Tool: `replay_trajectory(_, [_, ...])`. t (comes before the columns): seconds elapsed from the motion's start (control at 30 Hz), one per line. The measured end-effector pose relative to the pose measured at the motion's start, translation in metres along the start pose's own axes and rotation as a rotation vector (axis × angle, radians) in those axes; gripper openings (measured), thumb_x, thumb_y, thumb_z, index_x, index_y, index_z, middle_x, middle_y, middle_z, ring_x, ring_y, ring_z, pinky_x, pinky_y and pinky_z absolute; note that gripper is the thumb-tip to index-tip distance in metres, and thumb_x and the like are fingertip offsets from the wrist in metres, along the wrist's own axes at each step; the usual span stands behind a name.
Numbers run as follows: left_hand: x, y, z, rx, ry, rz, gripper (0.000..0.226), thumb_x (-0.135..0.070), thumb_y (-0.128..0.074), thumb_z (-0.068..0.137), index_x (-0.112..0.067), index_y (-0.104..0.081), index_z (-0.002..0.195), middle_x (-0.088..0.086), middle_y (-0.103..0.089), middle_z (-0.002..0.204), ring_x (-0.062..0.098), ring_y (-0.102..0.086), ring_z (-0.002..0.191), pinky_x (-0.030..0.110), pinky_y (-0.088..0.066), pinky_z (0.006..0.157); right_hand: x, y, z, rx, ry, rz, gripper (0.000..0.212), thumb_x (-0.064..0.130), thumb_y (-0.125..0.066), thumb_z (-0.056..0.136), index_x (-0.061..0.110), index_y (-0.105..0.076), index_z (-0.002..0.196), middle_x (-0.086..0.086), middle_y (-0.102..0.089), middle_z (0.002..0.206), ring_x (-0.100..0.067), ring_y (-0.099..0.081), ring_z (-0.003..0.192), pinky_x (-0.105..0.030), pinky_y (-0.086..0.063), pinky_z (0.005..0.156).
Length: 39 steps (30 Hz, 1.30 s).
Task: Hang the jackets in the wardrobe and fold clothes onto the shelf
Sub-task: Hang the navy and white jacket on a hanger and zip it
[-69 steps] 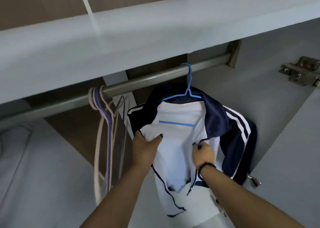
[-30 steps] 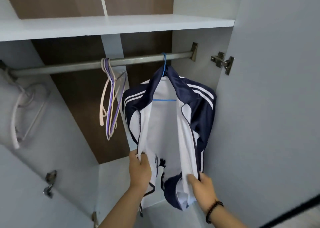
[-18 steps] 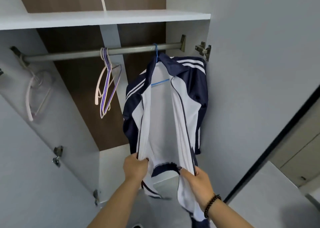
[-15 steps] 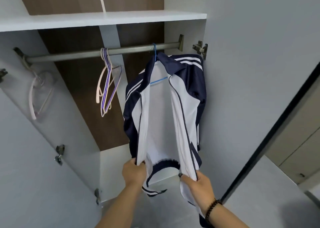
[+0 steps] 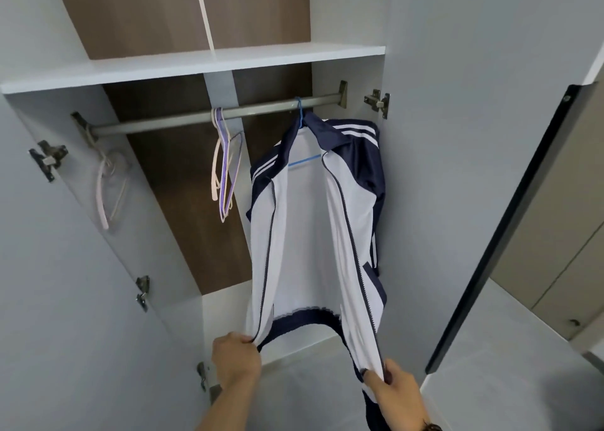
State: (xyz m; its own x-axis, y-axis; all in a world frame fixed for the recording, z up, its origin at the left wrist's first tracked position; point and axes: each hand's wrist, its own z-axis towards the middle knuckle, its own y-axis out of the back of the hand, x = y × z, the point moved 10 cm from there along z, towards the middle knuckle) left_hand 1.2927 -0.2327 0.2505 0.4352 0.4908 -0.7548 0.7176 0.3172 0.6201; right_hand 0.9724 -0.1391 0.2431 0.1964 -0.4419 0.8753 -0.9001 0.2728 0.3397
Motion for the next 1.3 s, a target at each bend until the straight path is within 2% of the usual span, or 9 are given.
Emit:
replay_trajectory(0.13, [0.028, 0.037, -0.008, -0.017, 0.002, -0.127, 0.023, 0.013, -0.046, 0.08, -0.009, -0.052, 0.082, 0.011, -0.058, 0.081, 0.036, -0.059, 0.084, 0.029, -0.035, 0.055, -0.003, -0.012, -0.03, -0.014, 0.013, 0.057, 0.007, 0.009, -0.069, 0.081, 0.013, -0.066, 0.075, -0.003, -0.067, 0.065, -0.014, -0.056, 0.06, -0.021, -0.038, 0.053])
replay_trajectory(0.4, [0.013, 0.076, -0.019, 0.084, 0.117, -0.555, 0.021, 0.004, -0.034, 0.084, 0.001, -0.052, 0.093, 0.02, -0.052, 0.084, 0.022, -0.041, 0.065, 0.047, -0.05, 0.062, 0.016, -0.044, -0.071, 0.06, 0.026, 0.299, 0.006, 0.008, -0.065, 0.087, 0.004, -0.061, 0.086, -0.003, -0.057, 0.057, -0.013, -0.046, 0.044, -0.02, -0.035, 0.04])
replay_trajectory(0.47, [0.018, 0.066, -0.033, 0.205, 0.252, -0.805, 0.017, -0.003, -0.04, 0.084, -0.005, -0.056, 0.085, 0.011, -0.053, 0.075, 0.024, -0.045, 0.056, 0.031, -0.043, 0.043, 0.02, -0.054, -0.079, 0.108, 0.038, 0.364, 0.002, 0.004, -0.064, 0.088, 0.005, -0.063, 0.089, -0.002, -0.054, 0.058, -0.015, -0.043, 0.048, -0.022, -0.035, 0.043])
replay_trajectory(0.57, [0.021, 0.059, -0.053, 0.34, 0.325, -0.978, 0.012, -0.021, -0.064, 0.086, -0.01, -0.068, 0.081, 0.005, -0.067, 0.063, 0.024, -0.06, 0.047, 0.025, -0.044, 0.039, 0.021, -0.067, -0.092, 0.139, 0.013, 0.461, 0.009, -0.005, -0.06, 0.087, 0.001, -0.065, 0.089, -0.007, -0.056, 0.064, -0.019, -0.045, 0.056, -0.028, -0.034, 0.052])
replay_trajectory(0.67, [0.018, 0.054, -0.068, 0.475, 0.295, -0.923, 0.025, -0.033, -0.079, 0.078, -0.012, -0.072, 0.09, 0.009, -0.075, 0.082, 0.028, -0.072, 0.071, 0.035, -0.058, 0.061, 0.017, -0.08, -0.103, 0.191, -0.106, 0.663, 0.007, -0.005, -0.06, 0.086, -0.002, -0.065, 0.089, -0.01, -0.063, 0.071, -0.019, -0.051, 0.063, -0.029, -0.037, 0.058])
replay_trajectory(0.83, [0.04, 0.045, -0.087, 0.644, 0.334, -0.651, 0.033, -0.007, -0.076, 0.078, 0.001, -0.066, 0.108, 0.02, -0.072, 0.097, 0.037, -0.067, 0.093, 0.041, -0.052, 0.08, 0.008, -0.084, -0.114, 0.221, -0.24, 0.783, 0.008, 0.005, -0.06, 0.09, 0.0, -0.064, 0.096, -0.007, -0.06, 0.072, -0.013, -0.052, 0.056, -0.022, -0.045, 0.045])
replay_trajectory(1.03, [0.04, 0.051, -0.092, 0.731, 0.278, -0.561, 0.028, -0.019, -0.071, 0.088, -0.001, -0.062, 0.108, 0.021, -0.069, 0.103, 0.031, -0.067, 0.083, 0.037, -0.058, 0.068, -0.001, -0.072, -0.12, 0.07, -0.275, 0.745, 0.017, 0.021, -0.063, 0.092, 0.007, -0.056, 0.086, -0.004, -0.049, 0.064, -0.012, -0.043, 0.048, -0.018, -0.04, 0.038])
replay_trajectory(1.17, [0.033, 0.047, -0.107, 0.858, 0.314, -0.681, 0.022, -0.012, -0.062, 0.094, 0.005, -0.06, 0.109, 0.025, -0.072, 0.098, 0.032, -0.072, 0.086, 0.034, -0.06, 0.07, -0.005, -0.066, -0.123, 0.005, -0.3, 0.719, 0.013, 0.016, -0.054, 0.097, 0.003, -0.053, 0.097, -0.015, -0.062, 0.083, -0.02, -0.065, 0.063, -0.022, -0.052, 0.042])
replay_trajectory(1.3, [0.028, 0.049, -0.103, 0.825, 0.293, -0.702, 0.013, -0.011, -0.066, 0.091, -0.001, -0.058, 0.095, 0.005, -0.059, 0.064, 0.011, -0.045, 0.049, 0.021, -0.033, 0.048, 0.005, -0.07, -0.123, 0.094, -0.335, 0.808, 0.013, 0.001, -0.058, 0.092, -0.007, -0.058, 0.101, -0.019, -0.064, 0.09, -0.028, -0.069, 0.071, -0.025, -0.056, 0.044])
